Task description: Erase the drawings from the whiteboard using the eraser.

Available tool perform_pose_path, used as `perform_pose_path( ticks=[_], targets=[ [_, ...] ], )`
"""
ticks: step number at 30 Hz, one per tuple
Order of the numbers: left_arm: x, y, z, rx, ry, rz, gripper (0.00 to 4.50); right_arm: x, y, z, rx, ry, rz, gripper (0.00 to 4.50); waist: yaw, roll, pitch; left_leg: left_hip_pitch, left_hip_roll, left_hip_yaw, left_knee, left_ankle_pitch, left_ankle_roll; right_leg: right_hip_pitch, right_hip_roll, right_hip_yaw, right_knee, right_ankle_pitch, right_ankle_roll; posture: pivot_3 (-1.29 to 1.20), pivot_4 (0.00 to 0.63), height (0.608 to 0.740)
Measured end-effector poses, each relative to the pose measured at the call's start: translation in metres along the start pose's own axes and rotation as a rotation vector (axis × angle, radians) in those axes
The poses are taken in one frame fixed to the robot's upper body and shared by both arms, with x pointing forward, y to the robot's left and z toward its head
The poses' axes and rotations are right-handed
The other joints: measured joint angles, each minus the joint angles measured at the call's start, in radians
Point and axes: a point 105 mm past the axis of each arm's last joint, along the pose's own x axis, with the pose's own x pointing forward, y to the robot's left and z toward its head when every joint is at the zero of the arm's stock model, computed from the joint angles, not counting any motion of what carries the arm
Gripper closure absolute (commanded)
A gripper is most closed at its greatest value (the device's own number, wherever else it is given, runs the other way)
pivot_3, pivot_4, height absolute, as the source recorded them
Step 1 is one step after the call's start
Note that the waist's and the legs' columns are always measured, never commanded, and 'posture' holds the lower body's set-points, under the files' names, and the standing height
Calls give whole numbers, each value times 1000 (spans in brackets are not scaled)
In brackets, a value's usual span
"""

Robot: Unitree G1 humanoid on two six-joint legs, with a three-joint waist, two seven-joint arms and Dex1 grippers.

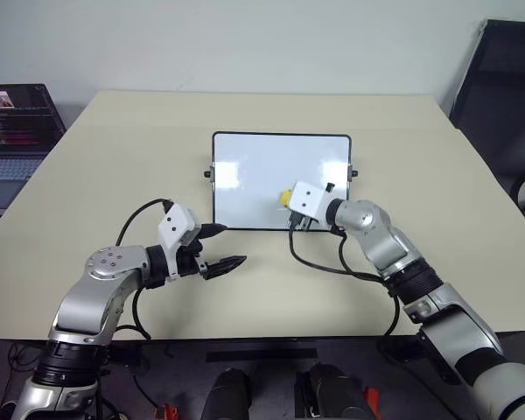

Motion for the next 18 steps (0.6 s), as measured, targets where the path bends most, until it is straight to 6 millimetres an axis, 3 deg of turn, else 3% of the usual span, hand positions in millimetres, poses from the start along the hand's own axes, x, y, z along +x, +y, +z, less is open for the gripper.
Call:
perform_pose_path(
  ticks=[5, 10, 13, 15, 18],
  targets=[
    [2, -1, 2, -5, -2, -6, 0, -3, -9, 1, 47, -11, -50, 3503, 0, 0, 0, -1, 0, 0, -2, 0, 0, -1, 0, 0, -1, 0, -1, 0, 150, 740],
    [10, -6, 15, 29, -31, -44, 0, -24, -22, 8, 294, -75, -146, 3503, 4, 0, 0, -3, 0, -1, -2, 0, 0, -2, 0, 0, -1, 0, -1, 0, 150, 740],
    [18, -8, 33, 90, -63, -84, 0, -49, -38, 14, 457, -125, -260, 3503, 9, 0, 0, -4, -1, -2, -2, 0, 0, -2, 0, -1, -1, 0, -1, 0, 150, 740],
    [23, -13, 42, 131, -80, -124, 0, -70, -45, 7, 551, -123, -342, 3504, 16, 0, 0, -4, -1, -2, -2, 0, -1, -1, 0, -1, -2, 0, 0, 0, 150, 740],
    [39, -22, 53, 163, -117, -202, 0, -109, -41, -22, 662, -35, -475, 3504, 26, 0, 0, -4, -2, -2, -2, -1, -1, -1, 0, -1, -3, 0, 0, 0, 150, 740]
  ],
)
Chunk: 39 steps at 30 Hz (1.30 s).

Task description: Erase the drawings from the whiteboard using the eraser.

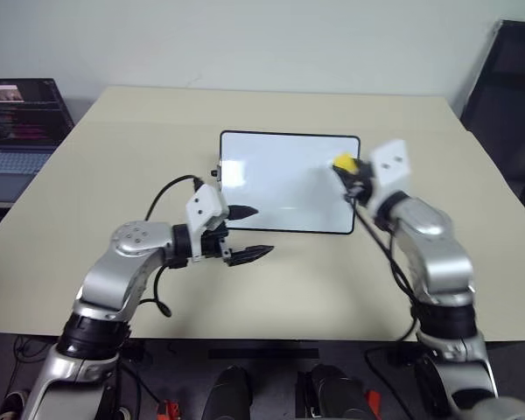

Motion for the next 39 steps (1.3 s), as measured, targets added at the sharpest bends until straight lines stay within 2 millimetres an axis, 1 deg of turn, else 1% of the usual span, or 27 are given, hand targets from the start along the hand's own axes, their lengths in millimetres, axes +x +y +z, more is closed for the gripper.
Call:
perform_pose_path(
  ticks=[2, 4, 5, 7, 11, 14, 19, 21, 25, 26, 28, 35, 39],
  targets=[
    [15, -2, 3, 18, -17, -53, 0, -23, -11, -24, 45, 79, -88, 3504, 2, 0, 0, 0, 0, 0, 0, 0, 0, 0, 0, 0, -1, 0, 0, 0, 150, 740],
    [27, -3, 1, 43, -11, -97, 0, -38, -13, -47, 91, 169, -143, 3504, -4, 1, 0, 0, 0, 2, 0, 0, 0, 0, 1, 1, -1, 0, 0, 0, 150, 740],
    [34, -4, 1, 48, -16, -120, 0, -43, -13, -56, 109, 209, -164, 3504, -8, 1, 0, 0, 0, 3, 0, 0, 0, 0, 1, 1, -1, 0, 0, 0, 150, 740],
    [47, -6, 4, 58, -32, -158, 0, -47, -12, -65, 125, 247, -181, 3504, -18, 1, 0, 1, 0, 3, 0, 0, 0, 0, 2, 2, -1, 0, 0, 0, 150, 740],
    [63, -3, 6, 88, -36, -214, 0, -44, -9, -71, 146, 267, -196, 3504, -27, 1, 0, 2, -1, 3, 0, 0, 0, 0, 6, 2, 0, 0, 0, 0, 150, 740],
    [68, -2, 4, 110, -24, -252, 0, -36, -11, -80, 171, 297, -209, 3504, -27, 1, 0, 2, -1, 3, 0, 0, 0, 0, 6, 2, -1, 0, 0, 0, 150, 740],
    [76, -5, 1, 135, -18, -302, 0, -23, -20, -85, 197, 307, -238, 3504, -25, 1, 0, -1, -1, 2, 0, 0, 0, 0, 5, 2, -4, 0, 1, 0, 150, 740],
    [78, -7, 2, 141, -22, -312, 0, -21, -24, -89, 212, 312, -247, 3504, -25, 1, 0, -1, -1, 2, 0, 0, 0, 0, 5, 1, -4, 0, 1, 0, 150, 740],
    [82, -10, 4, 149, -32, -321, 0, -16, -24, -98, 230, 331, -244, 3504, -26, 1, 0, -1, -1, 2, 0, 0, 0, 0, 5, 1, -4, 0, 1, 0, 150, 740],
    [83, -10, 4, 149, -34, -322, 0, -15, -24, -99, 233, 334, -245, 2944, -26, 1, 0, -1, -1, 2, 0, 0, 0, 0, 5, 1, -4, 0, 1, 0, 150, 740],
    [83, -11, 5, 151, -36, -322, 0, -13, -25, -101, 240, 335, -248, 2546, -26, 1, 0, -1, -1, 2, 0, 0, 0, 0, 5, 2, -4, 0, 1, 0, 150, 740],
    [84, -14, 1, 130, -36, -302, 0, -8, -27, -100, 253, 310, -248, 29, -26, 1, 0, -1, 0, 2, 0, 0, 0, 0, 5, 2, -4, 0, 1, 0, 150, 740],
    [82, -10, -1, 93, -39, -237, 0, -7, -27, -94, 254, 274, -245, 29, -26, 1, 0, -1, 0, 2, 0, 0, 0, 0, 5, 2, -4, 0, 1, 0, 150, 740]
  ],
)
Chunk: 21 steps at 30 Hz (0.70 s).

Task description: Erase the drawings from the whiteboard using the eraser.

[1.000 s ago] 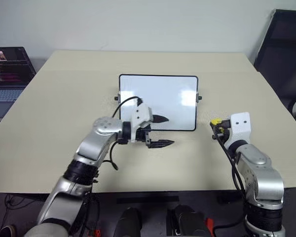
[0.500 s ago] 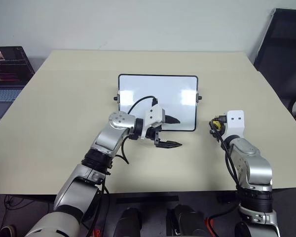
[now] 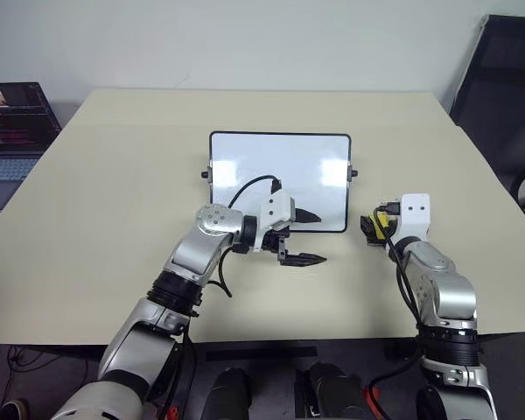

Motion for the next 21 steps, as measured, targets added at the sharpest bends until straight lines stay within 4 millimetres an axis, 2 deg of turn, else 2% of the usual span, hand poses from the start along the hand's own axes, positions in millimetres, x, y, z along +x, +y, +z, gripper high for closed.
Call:
perform_pose_path(
  ticks=[5, 8, 12, 15, 19, 21],
  targets=[
    [-21, 17, -1, -93, -52, 215, 0, -17, 8, 36, -17, -173, 57, 29, 0, 0, 0, 0, 1, -1, 0, 0, 0, 0, 0, 0, 0, 0, 0, 0, 150, 740],
    [-40, 21, -1, -149, -84, 348, 0, -33, 4, 47, -66, -263, 59, 29, 2, 0, 0, -1, 1, -1, 0, 0, 0, 0, -3, 0, 0, 0, 1, 0, 150, 740],
    [-87, 16, -20, -241, -91, 678, 0, -63, 7, 32, -122, -328, 90, 29, -1, 0, 0, -1, 2, -3, 0, -1, -1, 0, -5, 1, -1, -1, 1, 0, 150, 740],
    [-121, 12, -31, -263, -78, 941, 0, -79, 11, 20, -100, -372, 97, 29, 5, 0, 0, 0, 2, -3, 0, -1, -1, 1, -6, 1, -1, -1, 1, 0, 150, 740],
    [-148, -8, -56, -291, -17, 1219, 0, -99, 17, -2, 20, -394, 115, 29, 10, 0, -1, 3, 2, -3, 0, -1, -1, 5, -7, 1, -3, -1, 1, 0, 150, 740],
    [-160, -20, -68, -286, 39, 1313, 0, -106, 16, -13, 18, -382, 115, 29, 12, 0, -1, 6, 3, -3, 0, -1, -1, 10, -7, 1, -6, 0, 1, 0, 150, 740]
  ],
)
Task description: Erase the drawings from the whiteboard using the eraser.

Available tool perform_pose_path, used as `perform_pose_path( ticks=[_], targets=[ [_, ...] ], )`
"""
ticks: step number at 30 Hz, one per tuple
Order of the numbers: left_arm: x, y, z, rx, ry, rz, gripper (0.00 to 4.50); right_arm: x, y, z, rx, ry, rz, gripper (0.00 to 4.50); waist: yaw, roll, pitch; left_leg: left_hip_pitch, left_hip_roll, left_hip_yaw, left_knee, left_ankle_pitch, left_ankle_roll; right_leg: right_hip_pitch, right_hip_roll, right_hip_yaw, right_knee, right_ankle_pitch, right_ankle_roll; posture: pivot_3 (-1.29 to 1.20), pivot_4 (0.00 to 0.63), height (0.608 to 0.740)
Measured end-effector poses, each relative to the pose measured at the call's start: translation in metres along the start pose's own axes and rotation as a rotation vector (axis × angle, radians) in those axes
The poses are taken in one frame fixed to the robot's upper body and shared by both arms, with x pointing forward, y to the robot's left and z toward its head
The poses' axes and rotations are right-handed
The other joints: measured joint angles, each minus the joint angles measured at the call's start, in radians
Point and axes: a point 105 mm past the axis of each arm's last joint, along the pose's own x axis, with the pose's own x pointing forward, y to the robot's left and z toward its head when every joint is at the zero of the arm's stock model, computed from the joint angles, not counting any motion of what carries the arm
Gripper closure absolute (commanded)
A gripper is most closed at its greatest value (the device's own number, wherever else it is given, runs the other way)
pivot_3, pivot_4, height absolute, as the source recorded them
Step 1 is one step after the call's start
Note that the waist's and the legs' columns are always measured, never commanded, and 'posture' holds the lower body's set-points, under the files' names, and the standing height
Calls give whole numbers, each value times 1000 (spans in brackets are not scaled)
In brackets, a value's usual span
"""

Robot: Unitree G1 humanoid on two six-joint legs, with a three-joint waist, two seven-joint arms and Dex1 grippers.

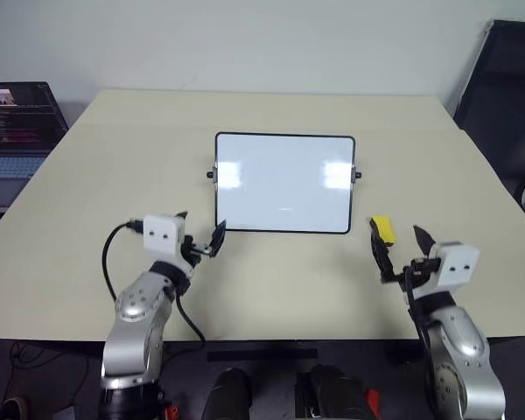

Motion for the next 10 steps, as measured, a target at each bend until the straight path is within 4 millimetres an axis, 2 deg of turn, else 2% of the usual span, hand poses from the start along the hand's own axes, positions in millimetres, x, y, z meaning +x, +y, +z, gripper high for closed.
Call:
perform_pose_path(
  ticks=[4, 10],
  targets=[
    [-20, 19, -16, 62, 39, 159, 0, -14, 2, -17, 6, 55, 13, 29, 4, 0, 0, 5, 1, 0, 0, 0, 0, 6, -1, 0, -3, -3, -6, 0, 150, 740],
    [-34, 24, -26, 68, 73, 233, 0, -17, 5, -17, -4, 68, 52, 29, 13, -1, 0, 5, 0, 0, -1, 0, 0, 6, -1, -1, -3, -4, -7, 0, 150, 740]
  ],
)
